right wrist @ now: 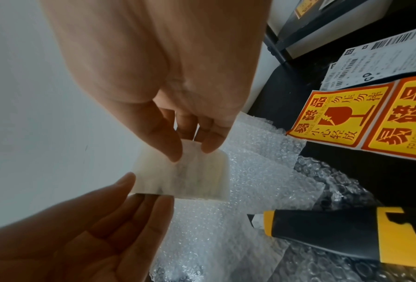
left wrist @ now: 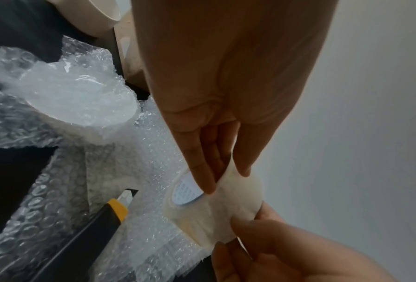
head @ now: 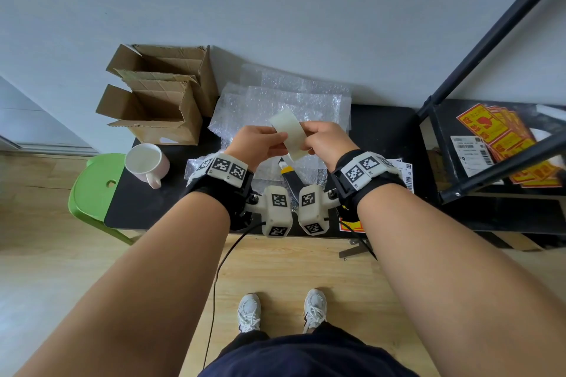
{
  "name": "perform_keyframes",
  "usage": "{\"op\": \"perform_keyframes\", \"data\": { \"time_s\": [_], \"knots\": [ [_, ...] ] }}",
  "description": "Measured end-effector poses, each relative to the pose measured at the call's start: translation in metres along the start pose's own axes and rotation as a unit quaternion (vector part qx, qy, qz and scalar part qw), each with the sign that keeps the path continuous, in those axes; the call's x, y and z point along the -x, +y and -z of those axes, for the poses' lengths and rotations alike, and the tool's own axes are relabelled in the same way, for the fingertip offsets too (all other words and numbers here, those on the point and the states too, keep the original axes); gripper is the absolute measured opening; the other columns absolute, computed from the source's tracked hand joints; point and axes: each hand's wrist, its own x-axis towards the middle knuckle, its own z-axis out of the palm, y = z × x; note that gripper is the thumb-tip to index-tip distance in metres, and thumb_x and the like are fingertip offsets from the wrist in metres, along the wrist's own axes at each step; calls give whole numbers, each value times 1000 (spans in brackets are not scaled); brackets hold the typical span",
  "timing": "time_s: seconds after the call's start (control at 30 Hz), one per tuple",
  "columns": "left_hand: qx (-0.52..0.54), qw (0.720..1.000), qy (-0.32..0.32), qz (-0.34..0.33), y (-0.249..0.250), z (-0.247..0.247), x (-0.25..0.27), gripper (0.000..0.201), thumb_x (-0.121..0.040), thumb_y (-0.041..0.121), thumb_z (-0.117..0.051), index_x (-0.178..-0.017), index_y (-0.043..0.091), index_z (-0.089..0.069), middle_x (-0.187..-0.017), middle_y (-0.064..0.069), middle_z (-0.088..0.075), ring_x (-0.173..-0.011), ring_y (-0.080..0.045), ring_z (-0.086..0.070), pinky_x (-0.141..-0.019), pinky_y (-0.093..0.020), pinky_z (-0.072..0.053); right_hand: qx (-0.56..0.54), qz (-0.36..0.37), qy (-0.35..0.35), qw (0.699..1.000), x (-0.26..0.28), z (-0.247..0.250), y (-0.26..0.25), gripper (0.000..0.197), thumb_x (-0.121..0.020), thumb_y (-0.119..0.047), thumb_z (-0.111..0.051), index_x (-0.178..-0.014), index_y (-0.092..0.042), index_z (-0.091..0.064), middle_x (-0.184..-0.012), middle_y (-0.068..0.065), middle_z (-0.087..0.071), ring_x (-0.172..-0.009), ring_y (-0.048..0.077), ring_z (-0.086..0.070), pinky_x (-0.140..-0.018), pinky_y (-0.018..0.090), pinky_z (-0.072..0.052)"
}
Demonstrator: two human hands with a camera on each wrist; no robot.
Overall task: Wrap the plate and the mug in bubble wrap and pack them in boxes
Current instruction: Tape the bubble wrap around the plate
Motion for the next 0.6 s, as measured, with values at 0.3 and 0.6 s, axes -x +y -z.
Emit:
{"op": "perform_keyframes", "data": {
  "time_s": [0.3,0.6],
  "knots": [
    [-3,1000,-9,4,3,-1,-1,27,-86,-4,-66,-110,-15,-62,-105,-25,-65,-86,-29,-68,-80,-28,-59,-42,-40,40,998,-5,2,-7,25,-89,-15,-56,-101,4,-68,-101,12,-64,-88,22,-57,-70,30,-44],
    [20,1000,-10,4,4,-6,-2,26,-87,-2,-65,-110,-14,-62,-107,-27,-66,-87,-28,-69,-80,-28,-59,-46,-30,54,997,-5,2,-8,28,-81,1,-48,-98,-9,-69,-84,1,-59,-72,15,-49,-63,23,-37]
  ]
}}
